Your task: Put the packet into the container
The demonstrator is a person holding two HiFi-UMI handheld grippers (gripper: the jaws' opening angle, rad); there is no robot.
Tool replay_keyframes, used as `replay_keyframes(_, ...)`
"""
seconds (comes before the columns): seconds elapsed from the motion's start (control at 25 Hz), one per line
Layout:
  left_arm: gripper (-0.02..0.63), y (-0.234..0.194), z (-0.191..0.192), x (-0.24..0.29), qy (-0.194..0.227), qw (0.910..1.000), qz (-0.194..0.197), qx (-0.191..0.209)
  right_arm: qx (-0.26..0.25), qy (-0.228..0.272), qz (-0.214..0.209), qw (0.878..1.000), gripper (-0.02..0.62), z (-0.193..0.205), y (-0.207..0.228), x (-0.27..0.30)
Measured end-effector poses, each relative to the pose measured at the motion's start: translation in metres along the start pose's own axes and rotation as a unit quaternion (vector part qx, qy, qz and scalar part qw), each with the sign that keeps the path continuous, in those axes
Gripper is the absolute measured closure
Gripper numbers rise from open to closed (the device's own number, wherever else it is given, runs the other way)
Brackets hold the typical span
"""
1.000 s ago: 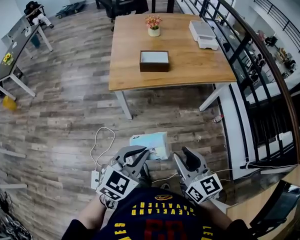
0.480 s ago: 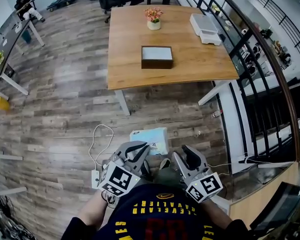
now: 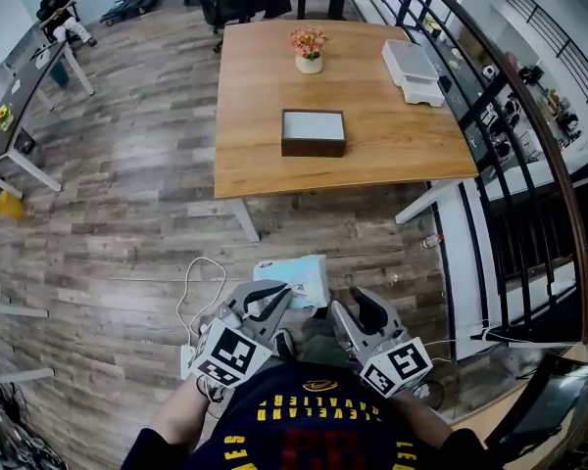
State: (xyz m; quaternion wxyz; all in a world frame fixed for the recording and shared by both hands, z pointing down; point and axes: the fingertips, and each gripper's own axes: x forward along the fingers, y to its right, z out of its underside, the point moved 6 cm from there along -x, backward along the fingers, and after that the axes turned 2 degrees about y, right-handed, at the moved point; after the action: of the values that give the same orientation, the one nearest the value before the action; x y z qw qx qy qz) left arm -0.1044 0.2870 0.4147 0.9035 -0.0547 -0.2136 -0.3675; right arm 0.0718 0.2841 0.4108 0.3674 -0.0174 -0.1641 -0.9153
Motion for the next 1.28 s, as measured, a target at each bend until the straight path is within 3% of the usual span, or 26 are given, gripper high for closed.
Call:
replay_keyframes(0.72, 0.589, -0.089, -0.064, 0.108, -0.016, 0.9972, -0.073, 0.001, 0.024, -0.001, -0.07, 0.997, 0.446, -0.052, 0.139, 0.091)
replay_keyframes(1.04, 0.589, -0.115, -0.07, 0.114, -0.028, 0.9957, -0.088, -0.007, 0.04, -0.019, -0.088, 0.995, 0.446, -0.05, 0.152, 0.114)
replay_keyframes(1.28, 0.589, -0.148, -0.067, 0.132, -0.027, 0.9965, -0.079, -0.007, 0.04, -0.026, -0.07, 0.996, 0.446, -0.052, 0.17, 0.134)
